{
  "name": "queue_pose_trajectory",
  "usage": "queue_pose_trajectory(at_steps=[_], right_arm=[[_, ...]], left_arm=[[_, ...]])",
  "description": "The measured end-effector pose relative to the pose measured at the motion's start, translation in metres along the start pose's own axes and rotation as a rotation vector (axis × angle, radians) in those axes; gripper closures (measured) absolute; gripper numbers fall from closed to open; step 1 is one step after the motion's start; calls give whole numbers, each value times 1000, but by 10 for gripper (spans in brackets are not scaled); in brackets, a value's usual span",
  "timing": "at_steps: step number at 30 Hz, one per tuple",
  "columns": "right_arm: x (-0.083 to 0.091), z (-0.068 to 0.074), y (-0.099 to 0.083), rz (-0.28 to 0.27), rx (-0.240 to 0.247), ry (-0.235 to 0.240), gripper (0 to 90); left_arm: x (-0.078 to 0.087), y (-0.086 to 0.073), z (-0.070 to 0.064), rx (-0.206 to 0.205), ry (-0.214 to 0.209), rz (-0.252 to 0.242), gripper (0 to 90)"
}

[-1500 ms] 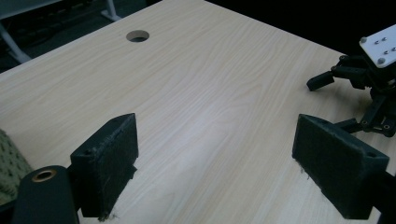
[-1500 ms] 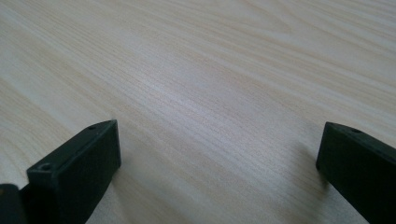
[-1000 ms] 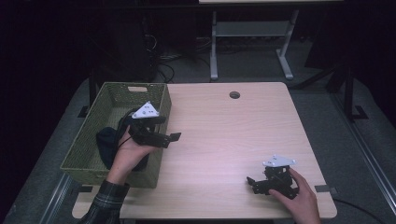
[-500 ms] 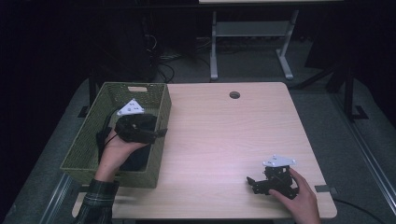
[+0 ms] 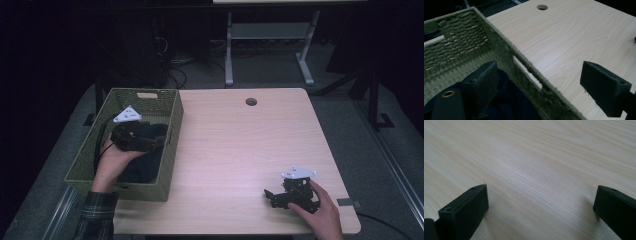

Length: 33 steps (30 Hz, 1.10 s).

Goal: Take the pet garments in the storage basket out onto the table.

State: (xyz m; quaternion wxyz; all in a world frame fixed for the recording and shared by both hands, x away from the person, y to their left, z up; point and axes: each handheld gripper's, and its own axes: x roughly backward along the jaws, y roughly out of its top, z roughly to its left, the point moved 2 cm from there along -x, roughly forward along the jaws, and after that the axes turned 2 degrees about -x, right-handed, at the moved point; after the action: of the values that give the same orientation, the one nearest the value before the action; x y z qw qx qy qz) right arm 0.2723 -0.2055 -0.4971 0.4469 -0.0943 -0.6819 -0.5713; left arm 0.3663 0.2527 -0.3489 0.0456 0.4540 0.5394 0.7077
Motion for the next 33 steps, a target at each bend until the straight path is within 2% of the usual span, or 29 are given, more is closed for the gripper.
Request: queue_pose_trajectory(at_steps=[3,19,27,31,33], right_arm=[[0,0,0,0,0,0,0],[0,0,0,0,0,0,0],[0,0,0,0,1,1,0],[0,0,0,0,1,0,0],[0,0,0,0,2,1,0]], left_arm=[[1,-6,9,11,26,9,145],[3,-24,36,51,74,44,146],[-3,-34,45,57,83,70,145],[-9,-38,47,46,91,112,144],[-11,-40,47,48,84,112,144]])
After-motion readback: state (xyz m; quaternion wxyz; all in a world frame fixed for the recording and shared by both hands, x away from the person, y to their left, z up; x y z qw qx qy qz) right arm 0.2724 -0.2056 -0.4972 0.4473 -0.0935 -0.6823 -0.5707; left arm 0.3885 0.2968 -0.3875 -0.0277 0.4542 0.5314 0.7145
